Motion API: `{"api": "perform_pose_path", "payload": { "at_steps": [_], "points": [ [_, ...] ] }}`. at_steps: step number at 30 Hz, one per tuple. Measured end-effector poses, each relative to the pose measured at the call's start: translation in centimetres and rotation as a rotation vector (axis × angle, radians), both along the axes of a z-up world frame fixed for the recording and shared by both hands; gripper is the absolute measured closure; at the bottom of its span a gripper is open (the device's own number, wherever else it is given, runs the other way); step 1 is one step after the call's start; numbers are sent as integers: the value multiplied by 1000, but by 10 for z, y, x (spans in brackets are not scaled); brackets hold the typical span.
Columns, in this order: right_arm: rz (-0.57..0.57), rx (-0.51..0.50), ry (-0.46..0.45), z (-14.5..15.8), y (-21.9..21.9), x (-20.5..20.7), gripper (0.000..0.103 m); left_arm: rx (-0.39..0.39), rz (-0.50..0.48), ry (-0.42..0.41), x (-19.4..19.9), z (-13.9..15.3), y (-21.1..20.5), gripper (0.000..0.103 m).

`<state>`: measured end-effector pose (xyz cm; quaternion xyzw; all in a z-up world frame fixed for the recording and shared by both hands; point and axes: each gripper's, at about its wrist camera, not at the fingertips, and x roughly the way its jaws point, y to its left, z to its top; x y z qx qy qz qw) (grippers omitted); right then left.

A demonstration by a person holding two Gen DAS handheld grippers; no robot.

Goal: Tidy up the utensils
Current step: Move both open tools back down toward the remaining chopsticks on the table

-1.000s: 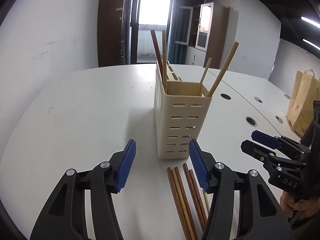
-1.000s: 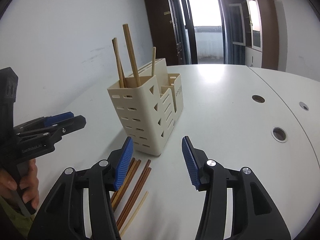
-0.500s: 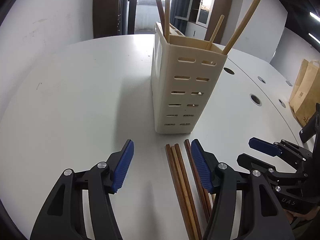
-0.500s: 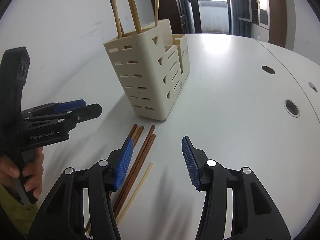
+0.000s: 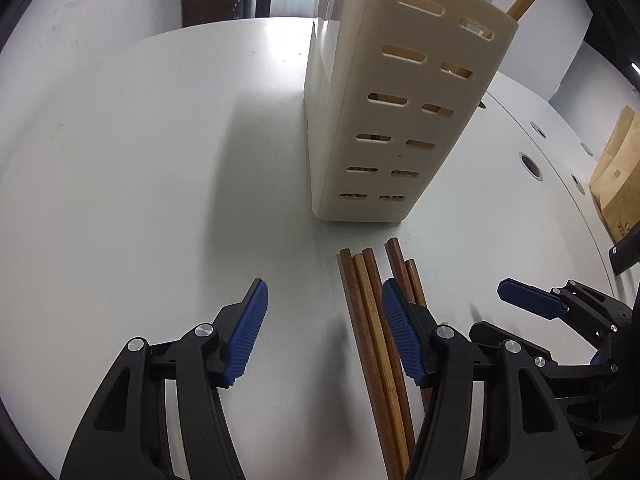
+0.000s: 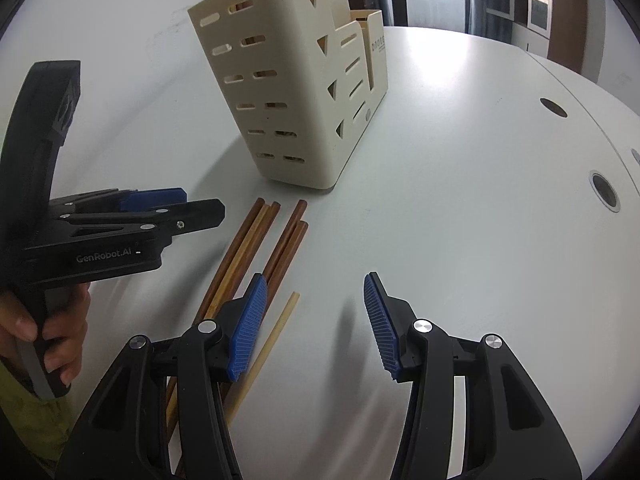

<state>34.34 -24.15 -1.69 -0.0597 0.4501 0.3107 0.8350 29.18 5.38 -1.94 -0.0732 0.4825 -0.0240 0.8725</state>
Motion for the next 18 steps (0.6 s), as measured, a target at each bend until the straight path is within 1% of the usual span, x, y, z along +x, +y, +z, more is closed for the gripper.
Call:
{"api": "perform_pose_path", "payload": {
  "at_steps": [8, 14, 18],
  "points": [
    [11, -35, 13, -13, 8, -2, 52, 15, -3, 23, 2, -11, -3, 45],
    [13, -58, 7, -19, 14, -1, 53, 31, -5, 35, 6, -18, -7, 45],
    [19, -75, -12, -21, 17, -6, 53, 49, -7, 41, 7, -21, -8, 45]
  ]
}}
